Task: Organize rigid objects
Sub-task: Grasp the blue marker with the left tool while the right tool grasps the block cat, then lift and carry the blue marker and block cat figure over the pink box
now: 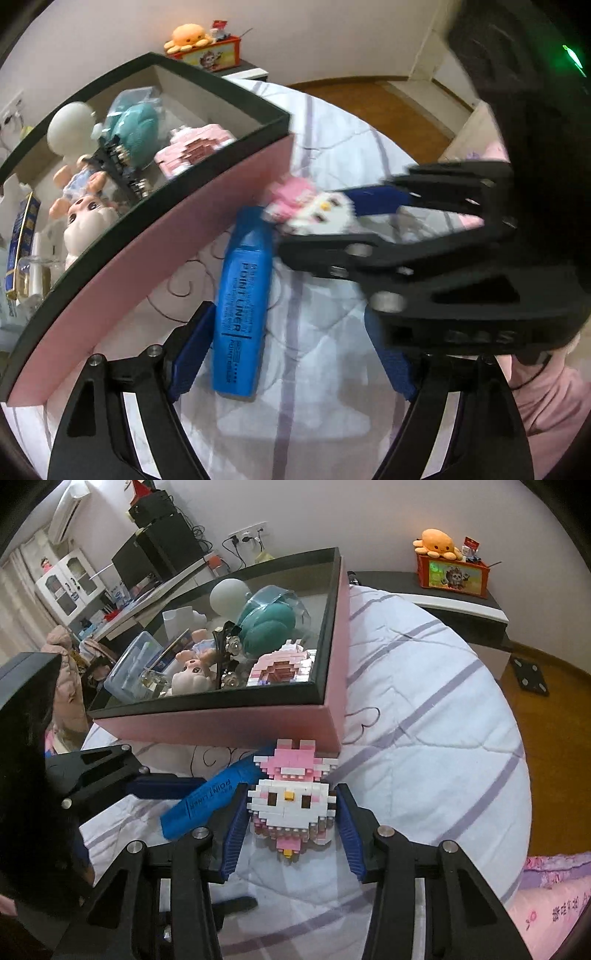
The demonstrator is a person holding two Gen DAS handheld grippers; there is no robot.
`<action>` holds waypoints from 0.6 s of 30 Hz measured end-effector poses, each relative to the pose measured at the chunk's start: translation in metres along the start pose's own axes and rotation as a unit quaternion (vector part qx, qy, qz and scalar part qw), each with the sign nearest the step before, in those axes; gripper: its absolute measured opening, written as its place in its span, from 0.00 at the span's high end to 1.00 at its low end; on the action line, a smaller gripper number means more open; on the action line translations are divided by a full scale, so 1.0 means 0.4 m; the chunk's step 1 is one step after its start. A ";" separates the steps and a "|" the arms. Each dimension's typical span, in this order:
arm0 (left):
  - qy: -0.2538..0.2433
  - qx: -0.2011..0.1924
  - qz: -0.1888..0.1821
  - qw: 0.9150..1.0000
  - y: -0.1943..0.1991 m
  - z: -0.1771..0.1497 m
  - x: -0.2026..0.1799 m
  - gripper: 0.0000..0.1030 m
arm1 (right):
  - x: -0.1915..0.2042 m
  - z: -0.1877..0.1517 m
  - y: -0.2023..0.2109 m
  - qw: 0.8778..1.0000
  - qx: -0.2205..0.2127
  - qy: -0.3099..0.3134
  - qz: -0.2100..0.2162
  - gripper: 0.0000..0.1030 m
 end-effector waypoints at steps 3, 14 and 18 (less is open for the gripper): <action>0.014 -0.002 0.036 0.999 -0.018 0.018 0.057 0.28 | -0.005 -0.017 0.018 1.000 0.003 -0.001 -0.018 0.54; -0.008 -0.019 0.072 0.997 -0.008 0.022 0.053 0.70 | -0.043 -0.040 0.046 0.998 0.005 -0.027 -0.050 0.55; -0.008 -0.021 0.070 0.997 -0.014 0.032 0.031 0.72 | -0.045 -0.038 0.052 0.998 0.003 -0.038 -0.047 0.55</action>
Point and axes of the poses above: each gripper's, at about its wrist camera, not at the fingertips, and y roughly against the way its jaws point, x to its left, z to its top, the point moved 7 cm from there along -y, roughly the way its jaws point, and after that the axes turned 12 degrees about -x, right-handed, at the moved point
